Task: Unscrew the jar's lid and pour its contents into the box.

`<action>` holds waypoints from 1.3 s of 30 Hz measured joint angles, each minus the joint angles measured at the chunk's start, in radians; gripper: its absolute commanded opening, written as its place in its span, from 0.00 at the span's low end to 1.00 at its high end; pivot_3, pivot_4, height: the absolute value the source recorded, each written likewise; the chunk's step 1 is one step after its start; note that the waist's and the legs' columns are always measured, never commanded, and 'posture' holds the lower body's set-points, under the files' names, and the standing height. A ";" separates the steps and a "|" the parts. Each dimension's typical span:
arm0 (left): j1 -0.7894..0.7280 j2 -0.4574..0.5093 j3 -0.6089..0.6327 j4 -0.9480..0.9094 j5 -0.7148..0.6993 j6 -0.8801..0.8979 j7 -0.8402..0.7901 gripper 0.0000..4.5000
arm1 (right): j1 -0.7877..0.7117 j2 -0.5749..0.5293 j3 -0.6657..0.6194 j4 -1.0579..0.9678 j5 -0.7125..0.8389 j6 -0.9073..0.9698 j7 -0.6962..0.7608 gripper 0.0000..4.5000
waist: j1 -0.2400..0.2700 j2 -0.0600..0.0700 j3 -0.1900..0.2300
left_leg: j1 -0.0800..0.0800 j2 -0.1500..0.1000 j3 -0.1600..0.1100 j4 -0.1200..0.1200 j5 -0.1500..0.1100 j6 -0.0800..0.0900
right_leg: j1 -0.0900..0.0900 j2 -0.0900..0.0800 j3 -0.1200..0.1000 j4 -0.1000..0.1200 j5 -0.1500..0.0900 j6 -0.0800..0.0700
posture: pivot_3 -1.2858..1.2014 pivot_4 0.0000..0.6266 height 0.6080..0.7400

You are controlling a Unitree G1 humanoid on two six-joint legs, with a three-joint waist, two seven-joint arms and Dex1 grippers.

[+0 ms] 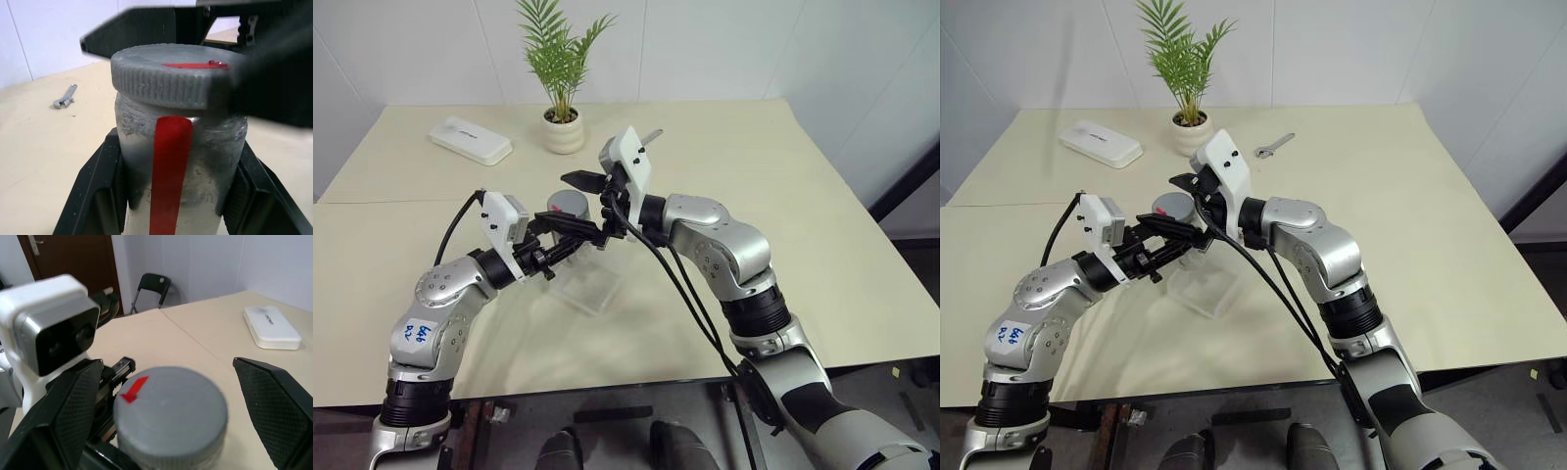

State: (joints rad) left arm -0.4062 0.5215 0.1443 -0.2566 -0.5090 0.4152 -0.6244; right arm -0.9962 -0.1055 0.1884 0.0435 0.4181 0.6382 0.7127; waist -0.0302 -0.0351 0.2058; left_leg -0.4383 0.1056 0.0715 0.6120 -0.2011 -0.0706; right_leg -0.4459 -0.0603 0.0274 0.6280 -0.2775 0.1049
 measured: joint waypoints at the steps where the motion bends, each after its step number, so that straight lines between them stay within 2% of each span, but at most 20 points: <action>1: 0.001 -0.002 0.000 0.000 0.000 0.000 0.000 0.44 | 0.003 0.000 0.000 -0.001 0.001 0.000 0.001 0.86 | 0.000 0.000 0.000 | 0.000 0.000 0.000 0.000 0.000 0.000 | 0.000 0.000 0.000 0.000 0.000 0.000 | 0.52 0.24 1.00; 5: 0.003 -0.005 0.000 0.000 0.000 0.002 -0.001 0.44 | 0.022 -0.001 0.001 -0.003 0.003 0.000 0.005 0.57 | 0.000 0.000 0.000 | 0.000 0.000 0.000 0.000 0.000 0.000 | 0.000 0.000 0.000 0.000 0.000 0.000 | 0.52 0.24 1.00; 13: 0.000 0.004 0.014 0.002 -0.050 0.033 -0.046 0.44 | 0.022 -0.021 0.001 -0.001 0.005 -0.012 0.052 0.57 | 0.001 0.000 0.000 | 0.000 0.000 0.000 0.000 0.000 0.000 | 0.000 0.000 0.000 0.000 0.000 0.000 | 0.52 0.24 1.00; 19: -0.077 0.092 0.013 0.053 -0.162 0.083 -0.281 0.44 | -0.064 -0.129 0.016 0.060 0.051 -0.074 0.337 0.57 | -0.001 0.000 0.000 | 0.000 0.000 0.000 0.001 0.000 0.000 | 0.000 0.001 0.000 0.000 0.000 0.001 | 0.52 0.24 1.00; 24: -0.124 0.123 -0.033 0.095 -0.170 0.089 -0.450 0.44 | -0.121 -0.200 0.051 0.126 0.074 -0.110 0.561 0.57 | 0.001 0.000 0.000 | 0.000 0.000 0.000 0.001 0.000 0.000 | 0.000 0.001 0.000 0.000 0.000 0.001 | 0.52 0.24 1.00; 32: -0.139 0.082 -0.046 0.129 -0.166 0.053 -0.488 0.44 | -0.131 -0.213 0.042 0.133 0.080 -0.097 0.604 0.57 | 0.001 0.000 0.000 | 0.000 0.000 0.000 0.002 0.000 0.000 | 0.000 0.001 0.001 0.001 0.000 0.001 | 0.52 0.24 1.00; 38: -0.136 0.062 -0.002 0.126 -0.192 0.050 -0.466 0.44 | -0.083 -0.217 0.013 0.105 0.086 -0.019 0.500 1.00 | 0.002 0.000 0.000 | 0.000 0.000 0.000 0.003 0.000 0.000 | 0.000 0.001 0.001 0.002 0.000 0.001 | 0.52 0.24 1.00; 39: -0.135 0.062 0.006 0.125 -0.194 0.050 -0.461 0.44 | -0.078 -0.217 0.003 0.105 0.086 -0.019 0.483 1.00 | 0.001 0.000 0.000 | 0.000 0.000 0.000 0.003 0.000 0.000 | 0.000 0.001 0.001 0.002 0.001 0.001 | 0.52 0.24 1.00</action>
State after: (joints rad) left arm -0.5415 0.5835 0.1501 -0.1312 -0.7030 0.4649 -1.0858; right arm -1.0739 -0.3229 0.1911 0.1485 0.5045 0.6193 1.1954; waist -0.0288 -0.0350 0.2058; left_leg -0.4380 0.1056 0.0715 0.6146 -0.2008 -0.0702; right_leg -0.4456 -0.0593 0.0288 0.6299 -0.2770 0.1058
